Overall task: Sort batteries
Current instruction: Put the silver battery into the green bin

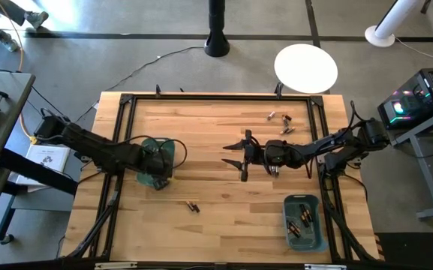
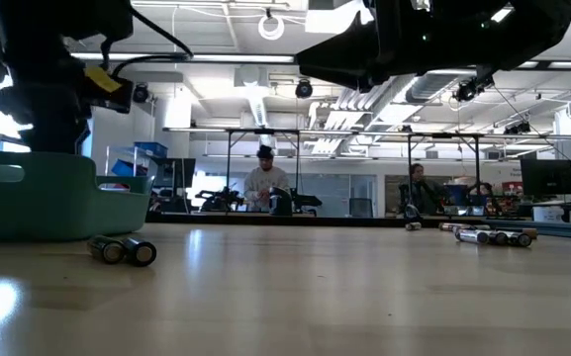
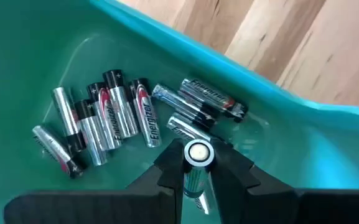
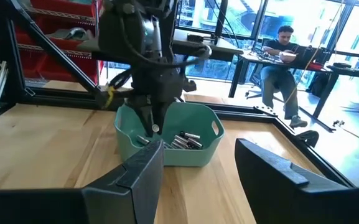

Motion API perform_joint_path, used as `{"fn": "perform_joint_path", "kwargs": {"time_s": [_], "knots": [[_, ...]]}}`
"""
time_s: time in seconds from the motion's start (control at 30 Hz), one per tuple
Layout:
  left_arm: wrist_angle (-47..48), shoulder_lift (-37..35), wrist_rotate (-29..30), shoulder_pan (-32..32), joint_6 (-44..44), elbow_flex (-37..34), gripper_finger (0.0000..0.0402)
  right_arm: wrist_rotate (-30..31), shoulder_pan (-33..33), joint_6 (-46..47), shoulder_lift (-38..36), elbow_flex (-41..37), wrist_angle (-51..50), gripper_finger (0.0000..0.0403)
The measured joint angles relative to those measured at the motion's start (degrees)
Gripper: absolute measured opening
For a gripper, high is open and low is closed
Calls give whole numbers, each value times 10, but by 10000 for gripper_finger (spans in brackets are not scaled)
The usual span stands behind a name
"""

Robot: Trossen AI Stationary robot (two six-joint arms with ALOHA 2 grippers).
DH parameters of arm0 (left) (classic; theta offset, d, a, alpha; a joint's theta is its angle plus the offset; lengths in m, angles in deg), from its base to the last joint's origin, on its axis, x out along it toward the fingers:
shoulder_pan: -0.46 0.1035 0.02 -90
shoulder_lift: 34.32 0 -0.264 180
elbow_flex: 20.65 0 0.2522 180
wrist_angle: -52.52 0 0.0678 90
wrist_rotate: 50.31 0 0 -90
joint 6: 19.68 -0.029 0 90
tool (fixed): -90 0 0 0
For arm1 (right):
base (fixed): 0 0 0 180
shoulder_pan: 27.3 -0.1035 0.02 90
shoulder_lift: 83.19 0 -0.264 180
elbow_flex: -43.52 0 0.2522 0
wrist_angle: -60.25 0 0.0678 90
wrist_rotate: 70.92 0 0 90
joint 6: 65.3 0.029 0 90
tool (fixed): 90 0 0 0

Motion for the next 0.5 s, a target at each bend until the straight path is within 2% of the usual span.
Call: {"fn": "perform_joint_path", "kwargs": {"time_s": [0.27, 0.5], "knots": [[-31, 1, -4, 23, -41, -22, 54, 0, 0, 2, 0, 0, -8, 193], [-50, 1, -49, 43, -49, -40, 78, 0, 0, 2, 0, 0, -12, 193]]}}
